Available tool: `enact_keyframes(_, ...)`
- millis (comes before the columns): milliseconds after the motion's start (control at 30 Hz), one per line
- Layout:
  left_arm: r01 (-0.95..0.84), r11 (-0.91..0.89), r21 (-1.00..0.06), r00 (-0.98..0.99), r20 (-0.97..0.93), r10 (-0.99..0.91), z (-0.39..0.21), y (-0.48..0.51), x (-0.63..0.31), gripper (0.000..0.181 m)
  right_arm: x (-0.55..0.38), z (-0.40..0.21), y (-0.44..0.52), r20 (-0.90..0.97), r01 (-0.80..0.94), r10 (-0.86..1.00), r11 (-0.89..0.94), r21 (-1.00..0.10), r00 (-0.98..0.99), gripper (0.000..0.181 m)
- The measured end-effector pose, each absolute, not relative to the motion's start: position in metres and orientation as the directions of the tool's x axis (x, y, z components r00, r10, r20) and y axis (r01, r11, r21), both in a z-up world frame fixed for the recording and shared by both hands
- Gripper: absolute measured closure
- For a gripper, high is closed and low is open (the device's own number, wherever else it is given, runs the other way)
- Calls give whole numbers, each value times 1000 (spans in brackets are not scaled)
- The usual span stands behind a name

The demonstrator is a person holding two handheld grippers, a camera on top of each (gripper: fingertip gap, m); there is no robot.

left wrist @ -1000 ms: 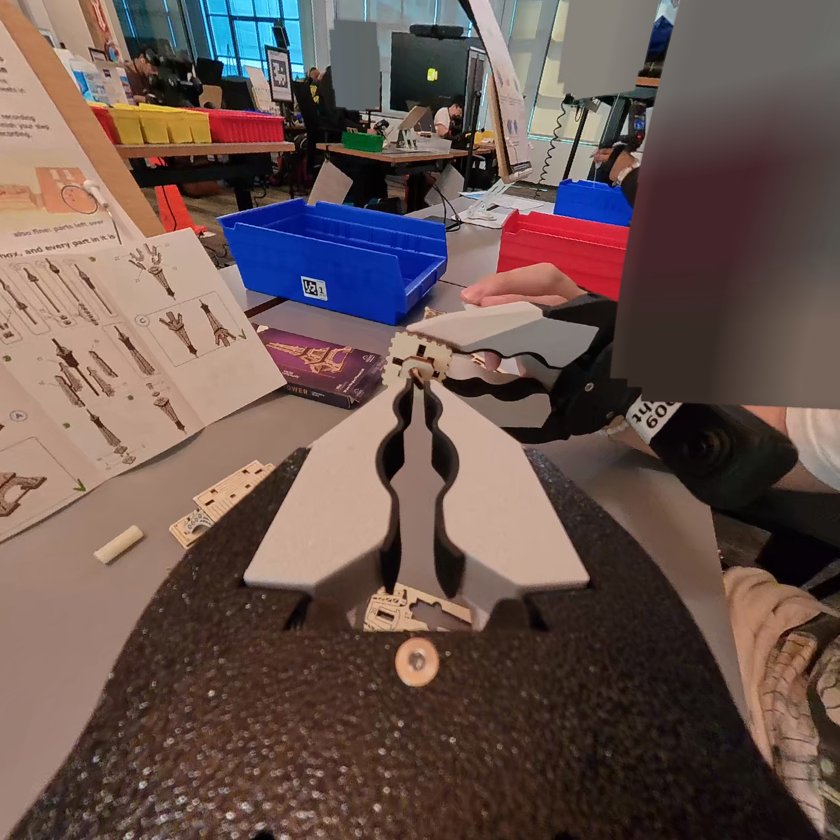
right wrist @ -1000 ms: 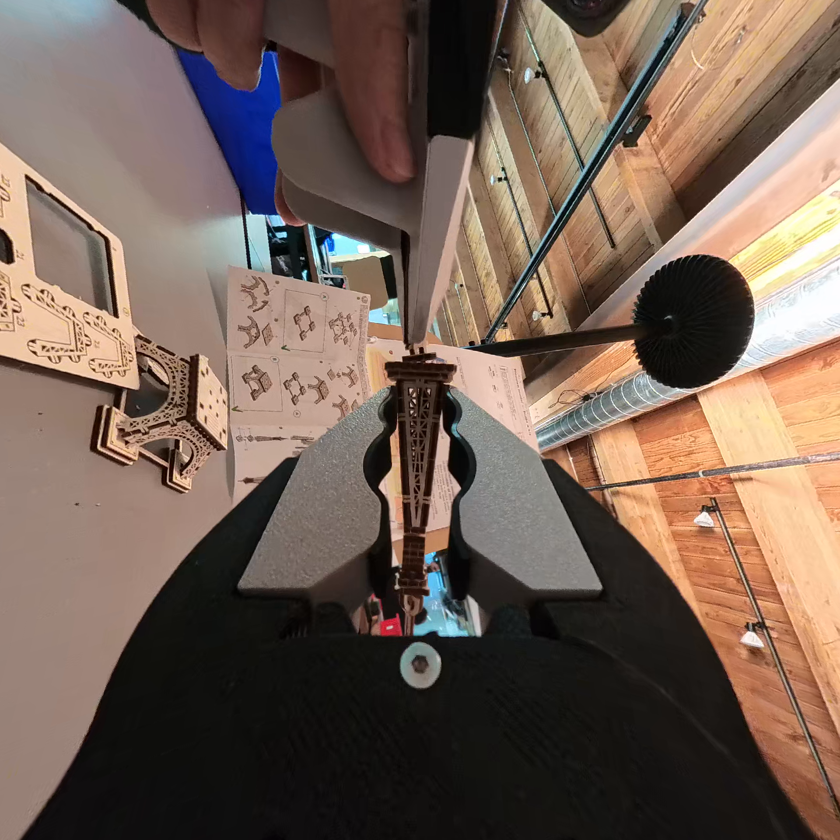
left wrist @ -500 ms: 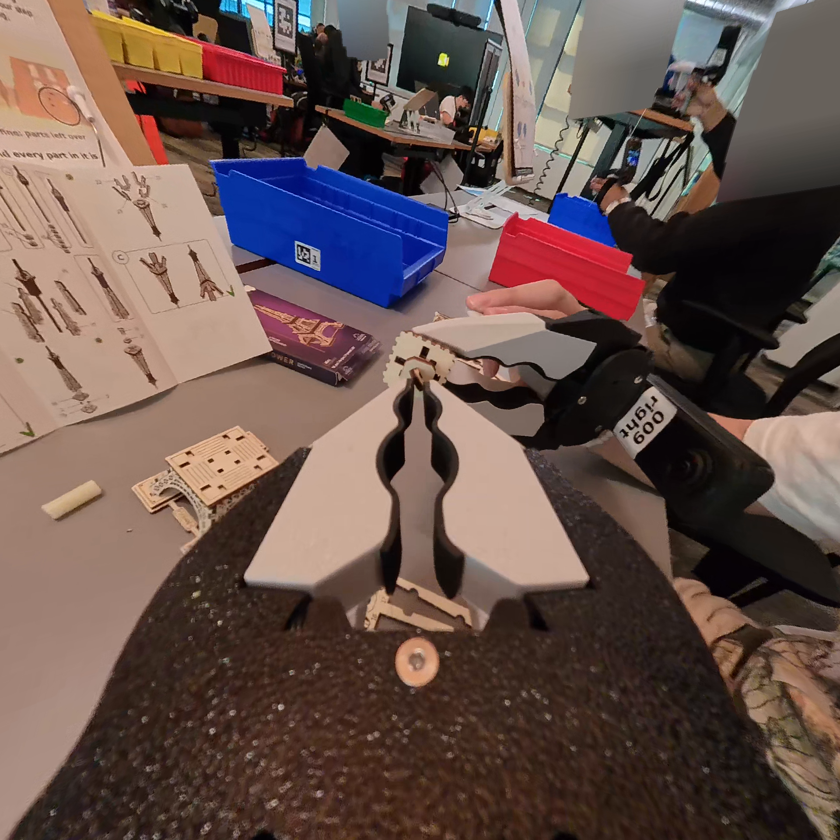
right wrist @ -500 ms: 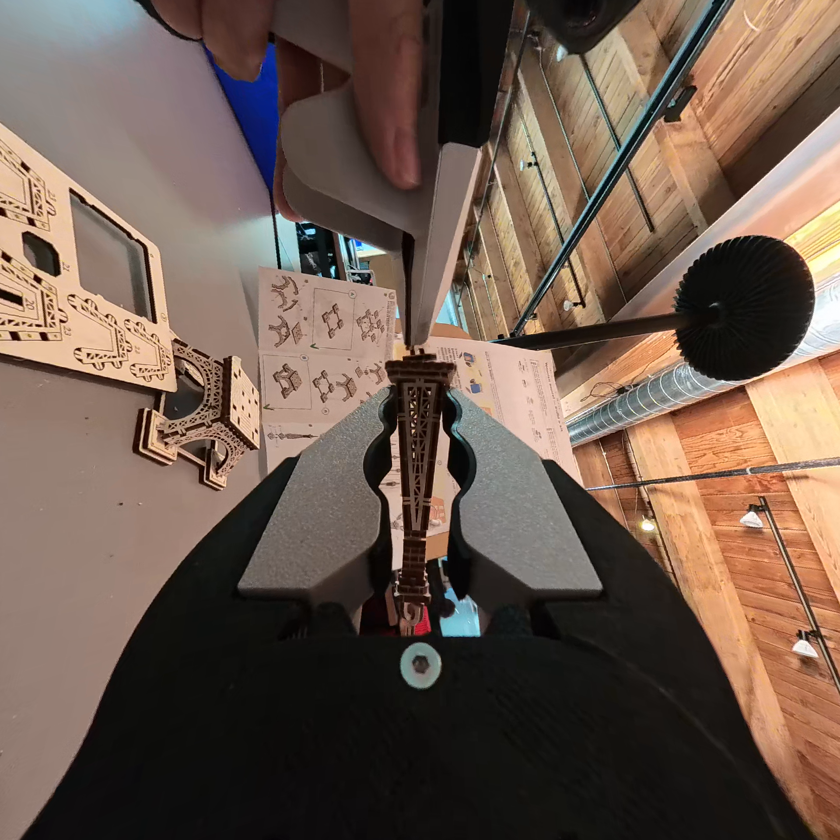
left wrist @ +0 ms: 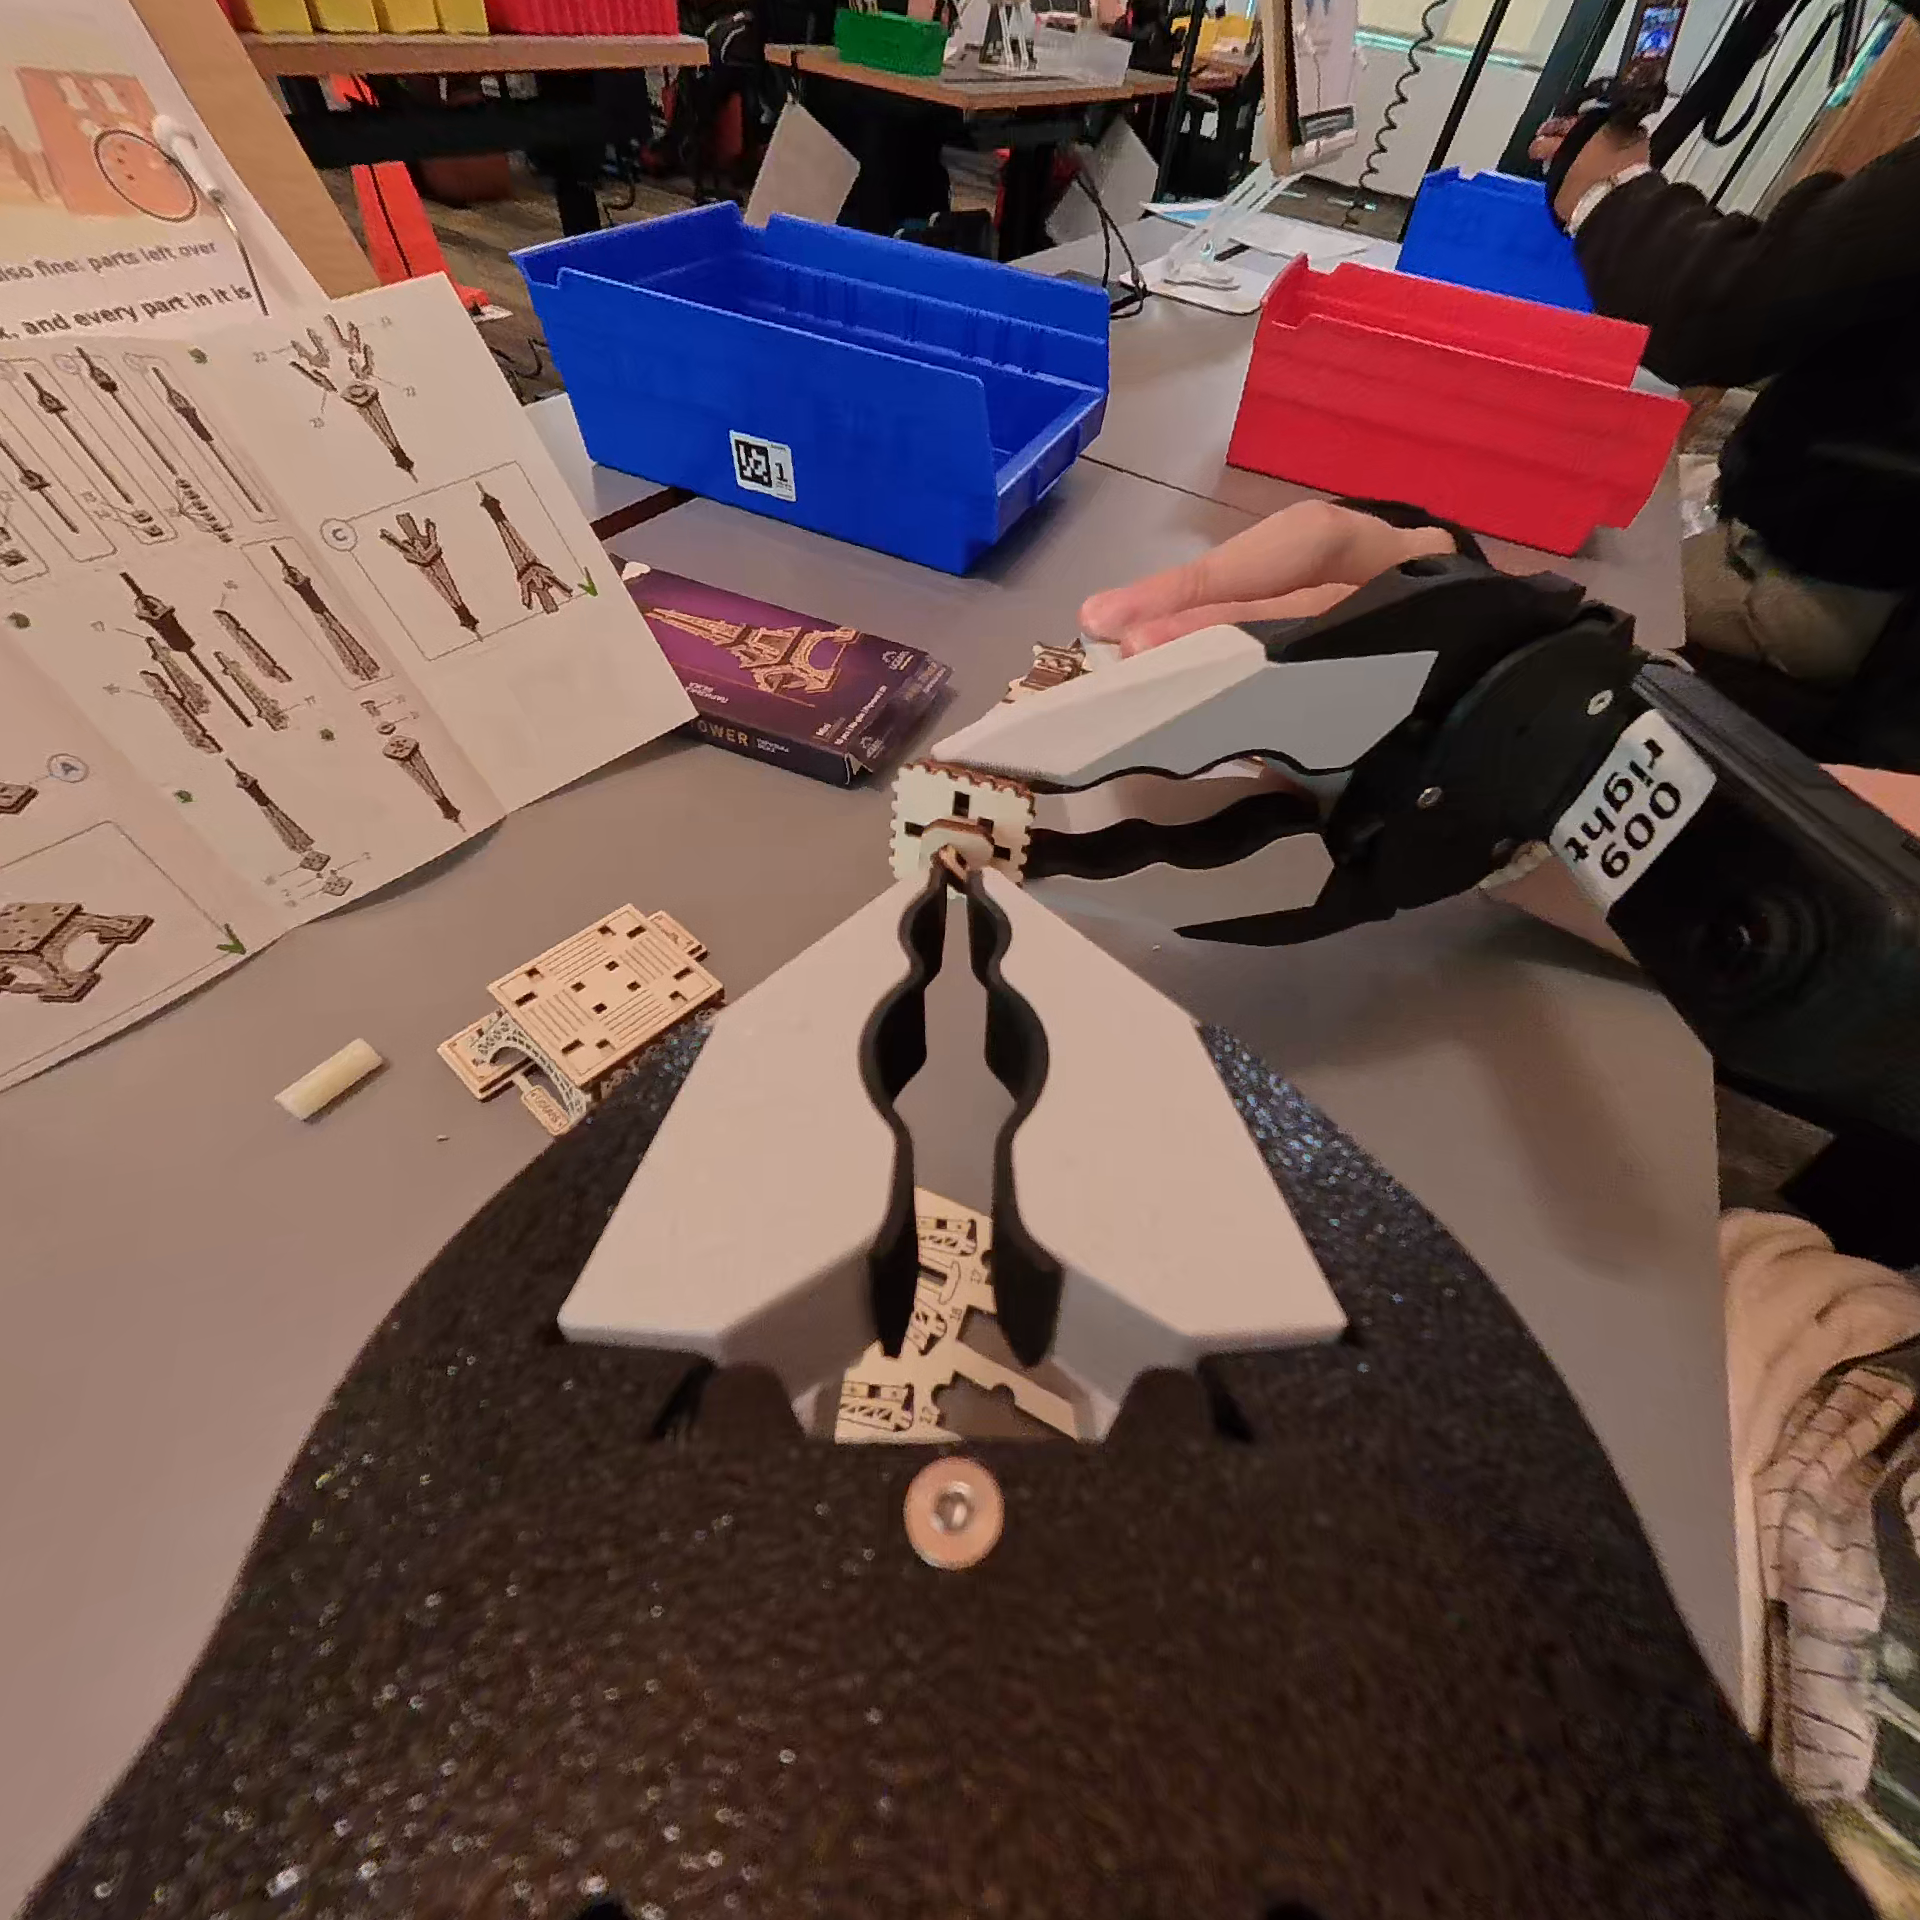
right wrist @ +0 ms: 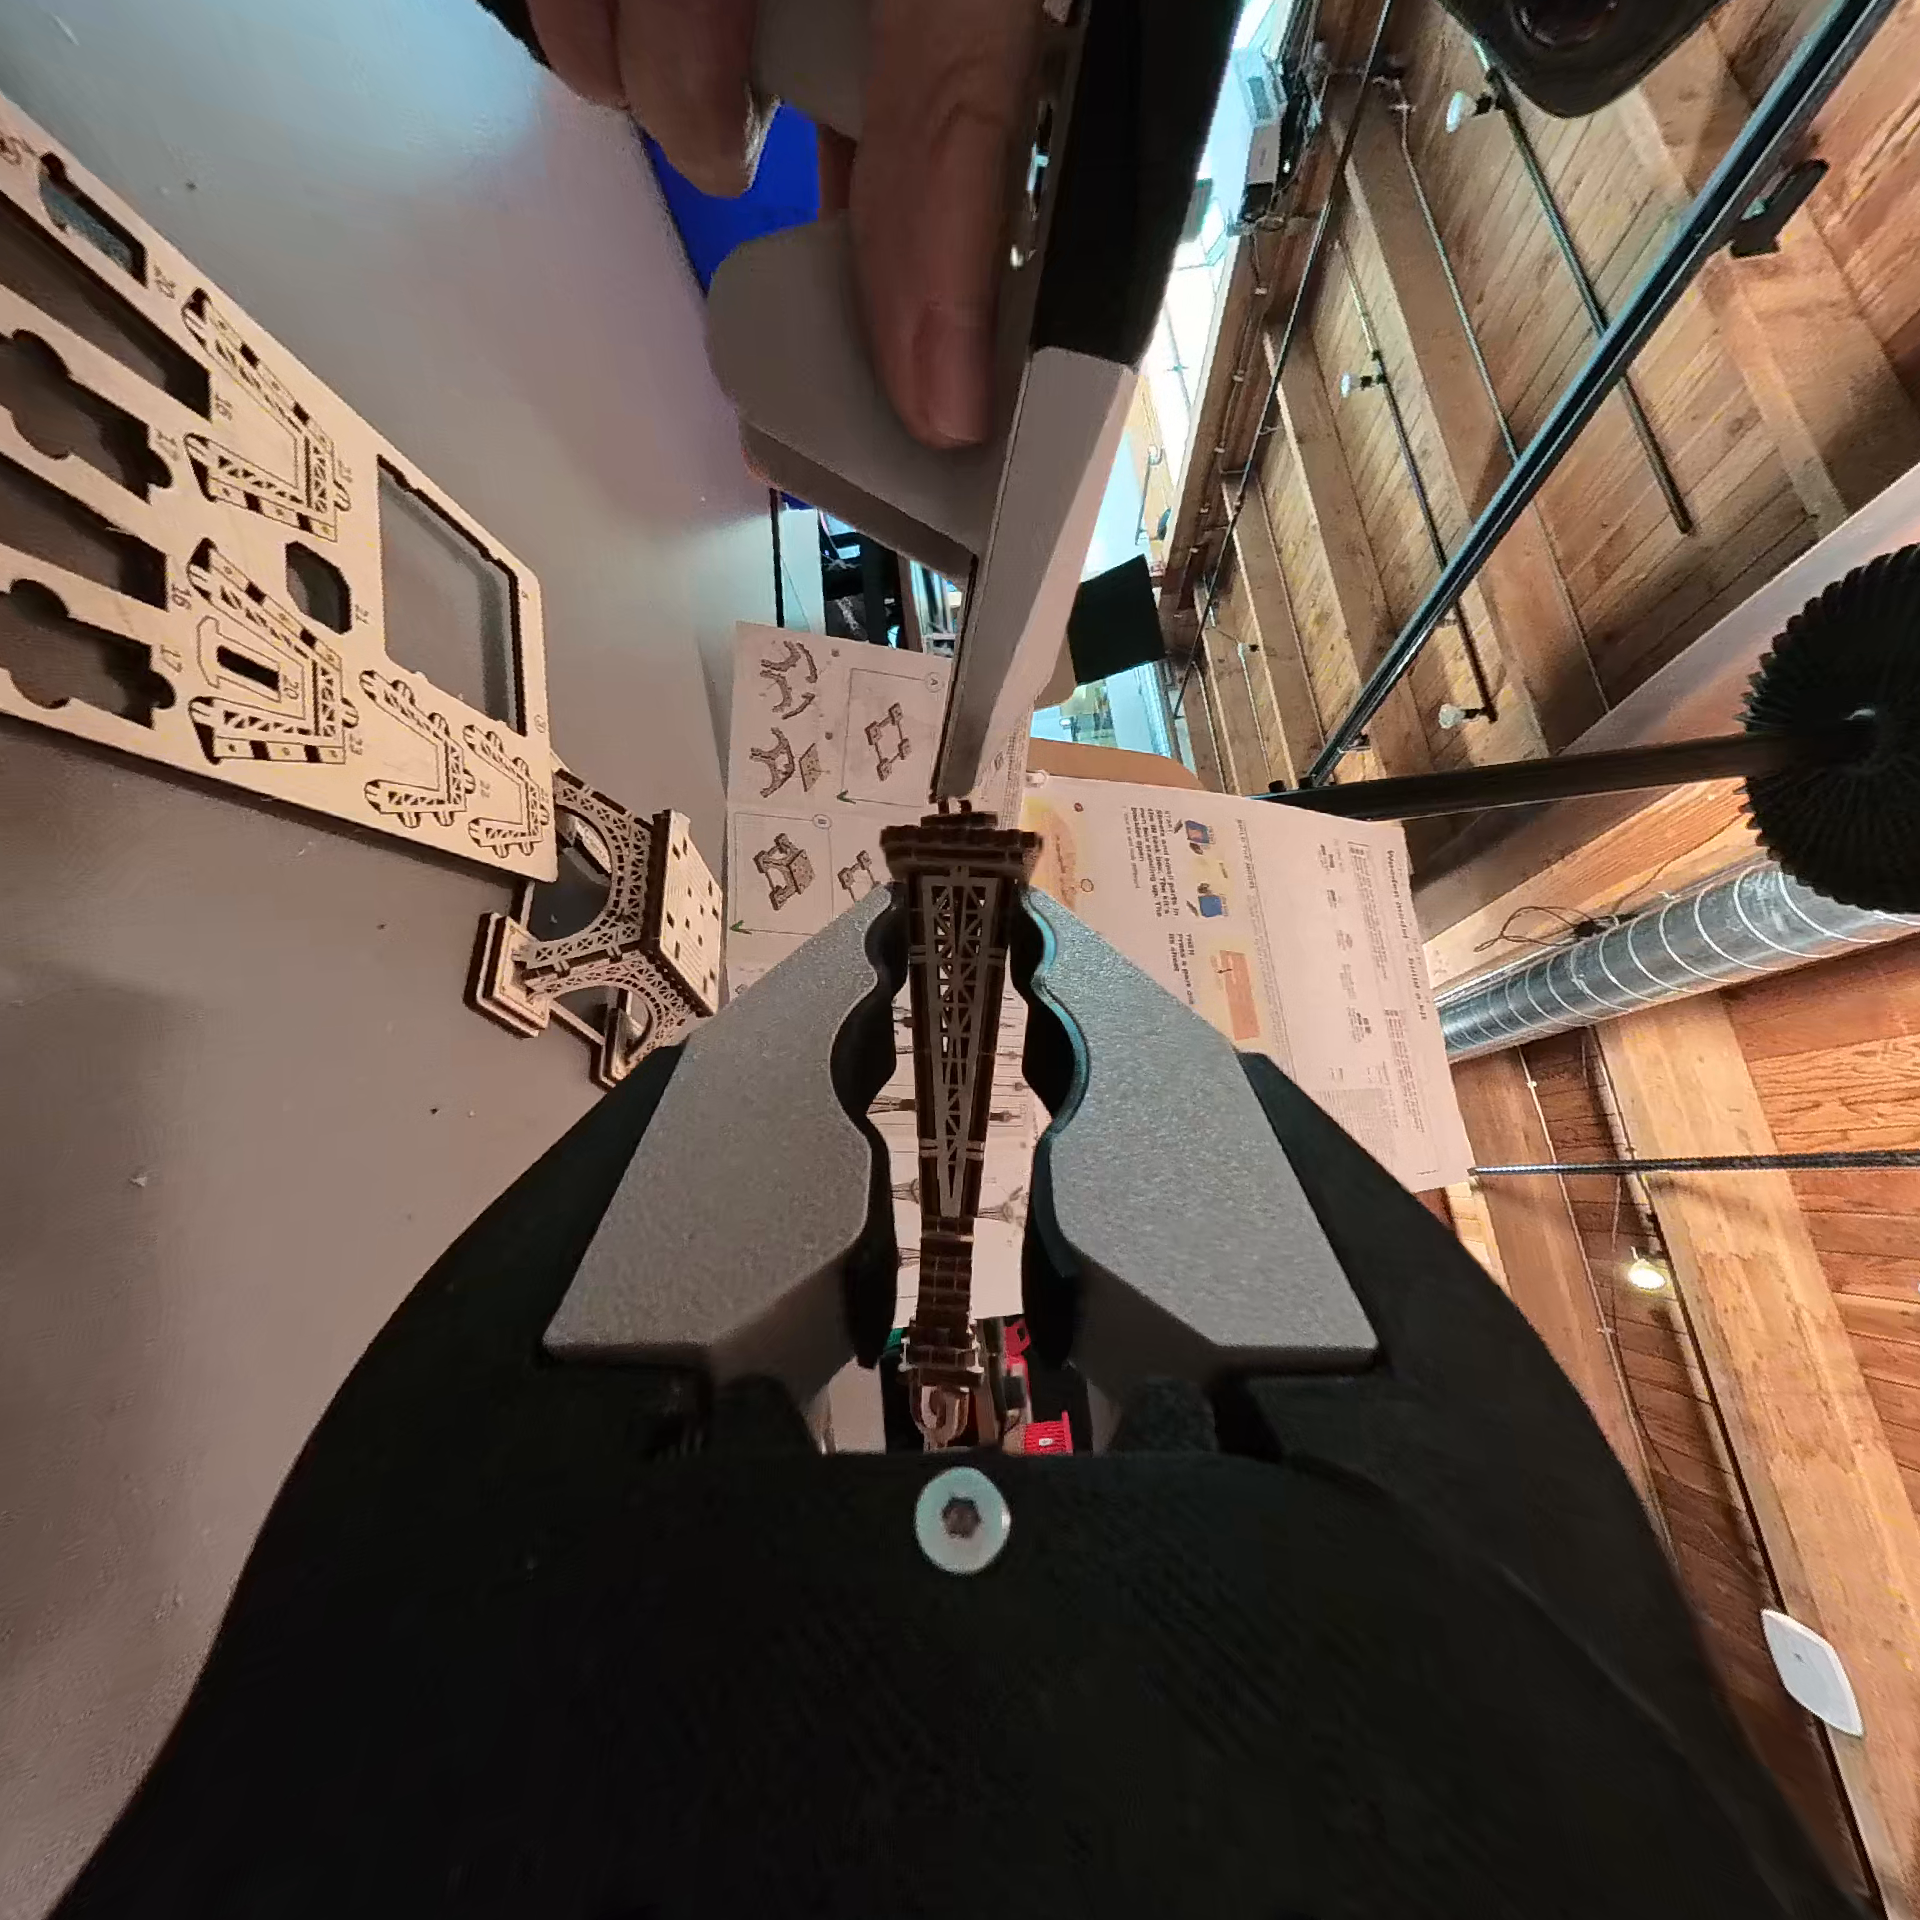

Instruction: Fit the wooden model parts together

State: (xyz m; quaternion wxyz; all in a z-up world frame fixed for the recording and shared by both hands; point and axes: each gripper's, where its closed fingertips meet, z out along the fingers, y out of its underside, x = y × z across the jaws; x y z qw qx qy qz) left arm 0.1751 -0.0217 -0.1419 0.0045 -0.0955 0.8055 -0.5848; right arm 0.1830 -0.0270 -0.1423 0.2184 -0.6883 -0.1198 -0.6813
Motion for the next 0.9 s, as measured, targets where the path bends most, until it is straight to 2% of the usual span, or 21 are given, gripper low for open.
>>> enact_keyframes(133,-114,315,-942,-985,65,-161,-144,-22,176,179,184,-145,-27,982,467,-170,-864,-190,84,166)
enact_keyframes(333,-176,259,-950,-982,152,-108,-142,-24,174,180,184,-146,-29,963,483,-229,-833,-270,144,166)
enact_keyframes(533,-181,258,-949,-982,163,-90,-145,-25,173,180,186,-151,-30,964,470,-220,-842,-266,152,164)
enact_keyframes(633,-196,239,-951,-979,175,-105,-144,-25,176,180,187,-149,-30,950,458,-256,-833,-312,181,165)
enact_keyframes(800,-105,290,-951,-986,61,-155,-146,-25,178,179,189,-152,-30,946,449,-260,-834,-321,193,165)
enact_keyframes(900,-105,295,-950,-985,59,-162,-145,-24,178,179,189,-151,-29,949,449,-257,-837,-313,182,165)
